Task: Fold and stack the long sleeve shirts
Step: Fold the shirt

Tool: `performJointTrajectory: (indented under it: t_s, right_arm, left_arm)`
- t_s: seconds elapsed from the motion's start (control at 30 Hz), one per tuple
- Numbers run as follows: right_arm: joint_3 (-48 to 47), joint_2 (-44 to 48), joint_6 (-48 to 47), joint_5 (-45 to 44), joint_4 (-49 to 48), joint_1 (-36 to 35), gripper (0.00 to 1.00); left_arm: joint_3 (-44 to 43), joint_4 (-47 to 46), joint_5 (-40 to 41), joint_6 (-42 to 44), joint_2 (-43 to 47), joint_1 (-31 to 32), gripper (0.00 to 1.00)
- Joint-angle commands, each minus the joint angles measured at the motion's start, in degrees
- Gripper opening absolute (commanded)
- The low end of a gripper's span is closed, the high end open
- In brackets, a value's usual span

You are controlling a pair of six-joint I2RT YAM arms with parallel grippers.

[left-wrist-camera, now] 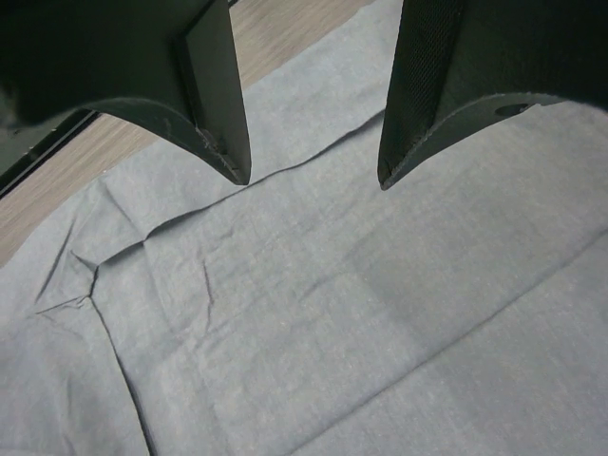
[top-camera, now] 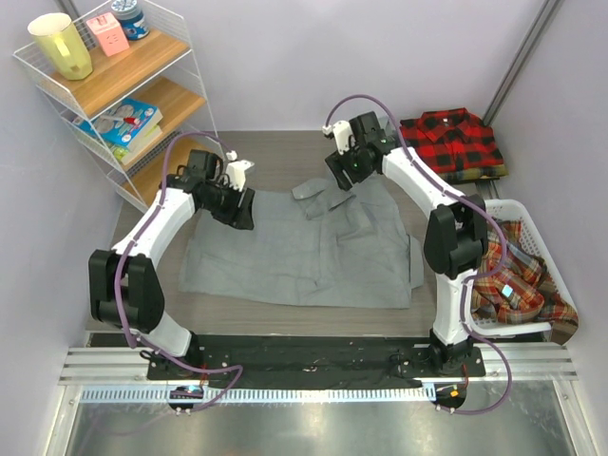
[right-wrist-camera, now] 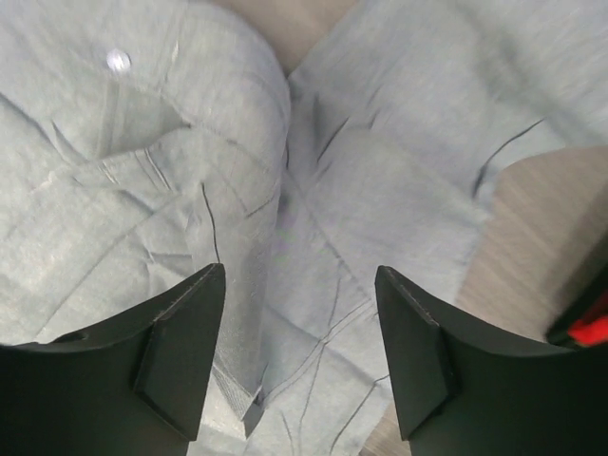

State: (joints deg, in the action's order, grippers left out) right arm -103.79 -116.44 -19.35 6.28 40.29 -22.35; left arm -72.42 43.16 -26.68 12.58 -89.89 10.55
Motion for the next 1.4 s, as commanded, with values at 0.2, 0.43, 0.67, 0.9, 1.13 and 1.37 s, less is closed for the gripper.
performJointTrajectory:
  t_s: [0.2,0.43,0.67,0.9,1.13,1.37]
  right_arm:
    - [-5.4,3.3,4.3,5.4,1.5,-6.7,0.58]
    - [-5.9,-3.0,8.9,6.1,1.8,-9.2,0.57]
    - [-5.6,-8.1,8.7,2.8,0.6,-10.8,0.59]
    - [-8.4,-12.9,9.7,-1.9,-0.7,-11.1,0.55]
    - [-9.2,-10.9,9.2,-2.5,-0.6,-10.7,0.01]
    - [-12.5,-3.4,7.1,5.1,4.9,-10.7,0.01]
  left_arm:
    - [-0.4,-2.9,-0.7,-6.5,1.0,-0.1,0.57]
    - [-0.2,-3.2,0.1,-7.6,2.0,-0.4,0.59]
    - [-0.3,-2.7,0.4,-7.2,2.1,-0.4,0.67]
    - [0.5,-3.2,1.3,-7.0,2.2,-0.4,0.7]
    - [1.0,-3.2,2.3,-5.9,2.4,-0.7,0.7]
    - [0.3,-3.0,-0.8,-5.6,3.0,-0.8,0.7]
